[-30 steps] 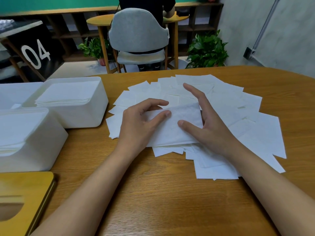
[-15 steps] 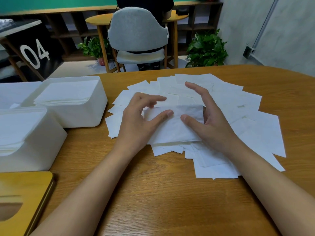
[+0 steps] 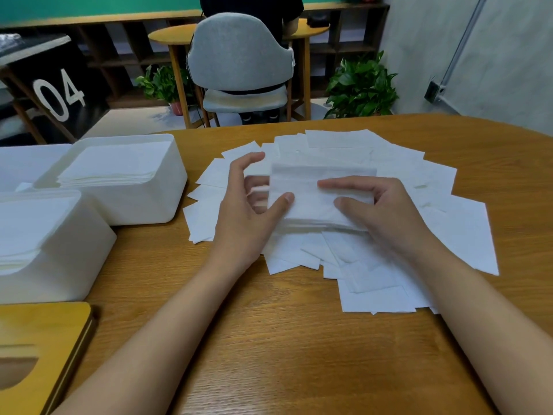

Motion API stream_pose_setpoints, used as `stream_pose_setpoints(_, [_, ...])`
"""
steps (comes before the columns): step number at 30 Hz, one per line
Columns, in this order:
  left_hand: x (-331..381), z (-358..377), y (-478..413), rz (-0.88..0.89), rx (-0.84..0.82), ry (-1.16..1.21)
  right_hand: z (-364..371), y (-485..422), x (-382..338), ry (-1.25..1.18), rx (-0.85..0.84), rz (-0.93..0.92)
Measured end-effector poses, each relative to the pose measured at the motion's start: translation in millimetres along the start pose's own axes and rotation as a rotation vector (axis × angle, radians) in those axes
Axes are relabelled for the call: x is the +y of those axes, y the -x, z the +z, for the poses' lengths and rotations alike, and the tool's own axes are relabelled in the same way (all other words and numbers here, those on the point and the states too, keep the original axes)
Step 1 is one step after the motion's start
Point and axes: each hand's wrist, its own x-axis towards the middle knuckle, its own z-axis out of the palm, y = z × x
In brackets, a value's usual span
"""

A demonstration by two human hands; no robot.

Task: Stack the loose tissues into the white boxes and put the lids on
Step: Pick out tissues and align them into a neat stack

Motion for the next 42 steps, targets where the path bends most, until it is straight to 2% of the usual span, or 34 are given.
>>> stream_pose_setpoints(2, [-2,-1,0,0.181,-0.023,-0.228,-3,-4,5,0.004,0.109,0.026])
stream_pose_setpoints(4, [-2,0,2,0.329,-0.183,-0.361,-3,-7,8,-0.001,0.168,0.041])
stream_pose_setpoints(7, [-5,8,10,0.316,-0.485,-0.414,0,-6,8,-0.143,0.161,0.078])
stream_pose_setpoints(9, [-8,11,11,0.326,-0.514,-0.432,2,-5,8,-0.142,0.149,0.088])
stream_pose_setpoints(15, [-9,9,10,0.388,-0.461,-0.449,0,-5,9,-0.068,0.146,0.056])
stream_pose_setpoints(18, [-8,9,11,0.376,-0.414,-0.372,-1,-6,11,-0.001,0.139,0.029])
stream_pose_setpoints(29, [-2,7,7,0.317,-0.143,-0.155,0,-5,5,-0.054,0.179,0.086])
stream_pose_setpoints(34, [1,5,4,0.287,0.009,-0.034,2,-2,-3,-0.018,0.122,0.003])
stream_pose_setpoints(39, [8,1,3,0.319,0.074,-0.056,10,8,-13,-0.018,-0.072,-0.115])
stream_pose_setpoints(42, [12,2,5,0.263,0.040,0.002,16,9,-10,-0.031,0.000,-0.067])
